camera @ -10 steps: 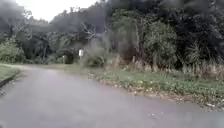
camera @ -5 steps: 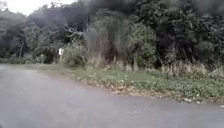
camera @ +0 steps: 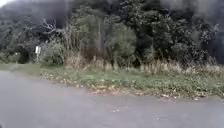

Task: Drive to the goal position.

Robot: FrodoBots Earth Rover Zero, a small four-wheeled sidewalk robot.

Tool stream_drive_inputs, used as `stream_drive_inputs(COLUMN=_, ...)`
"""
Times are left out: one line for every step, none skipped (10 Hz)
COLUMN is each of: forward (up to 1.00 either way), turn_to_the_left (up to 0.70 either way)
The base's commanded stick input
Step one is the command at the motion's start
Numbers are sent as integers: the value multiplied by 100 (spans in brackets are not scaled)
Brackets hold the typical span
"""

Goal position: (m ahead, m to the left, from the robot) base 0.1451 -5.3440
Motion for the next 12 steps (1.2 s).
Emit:
stream_drive_inputs(forward=0, turn_to_the_left=-45)
stream_drive_inputs(forward=0, turn_to_the_left=-45)
stream_drive_inputs(forward=0, turn_to_the_left=-45)
stream_drive_inputs(forward=0, turn_to_the_left=-45)
stream_drive_inputs(forward=0, turn_to_the_left=-45)
stream_drive_inputs(forward=0, turn_to_the_left=-45)
stream_drive_inputs(forward=0, turn_to_the_left=-45)
stream_drive_inputs(forward=0, turn_to_the_left=-45)
stream_drive_inputs(forward=0, turn_to_the_left=-45)
stream_drive_inputs(forward=0, turn_to_the_left=-45)
stream_drive_inputs(forward=0, turn_to_the_left=-45)
stream_drive_inputs(forward=0, turn_to_the_left=-45)
